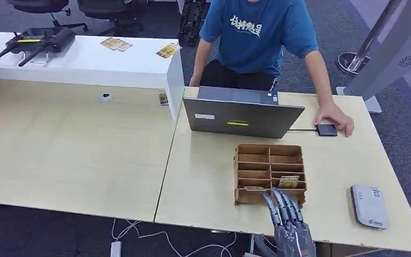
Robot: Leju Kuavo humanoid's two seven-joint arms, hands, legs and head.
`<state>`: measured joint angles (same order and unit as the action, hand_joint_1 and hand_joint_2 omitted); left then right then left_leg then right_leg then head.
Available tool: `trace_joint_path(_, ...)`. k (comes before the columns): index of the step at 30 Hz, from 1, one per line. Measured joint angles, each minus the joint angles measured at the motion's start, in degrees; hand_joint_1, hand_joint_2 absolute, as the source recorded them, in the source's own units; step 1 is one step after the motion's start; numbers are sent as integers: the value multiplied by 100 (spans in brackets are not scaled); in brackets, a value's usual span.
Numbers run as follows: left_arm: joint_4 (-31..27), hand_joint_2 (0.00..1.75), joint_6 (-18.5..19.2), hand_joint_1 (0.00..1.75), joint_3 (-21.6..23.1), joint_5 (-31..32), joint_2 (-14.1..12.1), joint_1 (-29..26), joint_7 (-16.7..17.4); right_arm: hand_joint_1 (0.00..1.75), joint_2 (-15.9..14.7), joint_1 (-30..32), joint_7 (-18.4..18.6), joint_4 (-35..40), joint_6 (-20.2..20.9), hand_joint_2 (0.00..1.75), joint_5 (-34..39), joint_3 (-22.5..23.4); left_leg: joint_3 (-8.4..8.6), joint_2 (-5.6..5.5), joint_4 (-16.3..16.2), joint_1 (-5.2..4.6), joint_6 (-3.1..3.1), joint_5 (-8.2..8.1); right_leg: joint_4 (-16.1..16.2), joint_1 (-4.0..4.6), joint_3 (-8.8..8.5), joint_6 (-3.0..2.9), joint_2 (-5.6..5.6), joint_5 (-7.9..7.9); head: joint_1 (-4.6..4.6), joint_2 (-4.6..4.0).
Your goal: Pass the card to the sensor for recognition and then transmit it.
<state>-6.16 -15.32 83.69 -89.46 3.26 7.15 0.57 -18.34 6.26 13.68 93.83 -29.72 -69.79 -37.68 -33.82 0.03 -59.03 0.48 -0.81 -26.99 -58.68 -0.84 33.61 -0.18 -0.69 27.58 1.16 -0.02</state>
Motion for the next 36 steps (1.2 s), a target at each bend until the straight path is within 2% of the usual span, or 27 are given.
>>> trace_joint_path(5,0,0,0,0,-4,0,0,-1,0,0,289,1,144,-124,-92,175,-210,-188,1,0,0,-1,0,0,0,0,-1,0,0,0,-2,0)
trace_joint_path(13,0,0,0,0,-4,9,-2,0,2,0,588,-99,77,-374,-241,175,-166,-359,2,0,0,-1,0,0,0,0,-1,0,0,0,0,0)
trace_joint_path(18,0,0,9,0,-4,33,-2,3,17,0,708,-201,-52,-527,-339,175,-218,-365,1,0,0,-1,0,0,0,0,-1,0,1,0,-2,0)
trace_joint_path(36,0,0,15,0,-4,146,-2,9,66,0,971,-624,-264,-1051,-300,175,-479,-352,3,0,0,-1,0,1,0,0,-2,0,0,0,0,0)
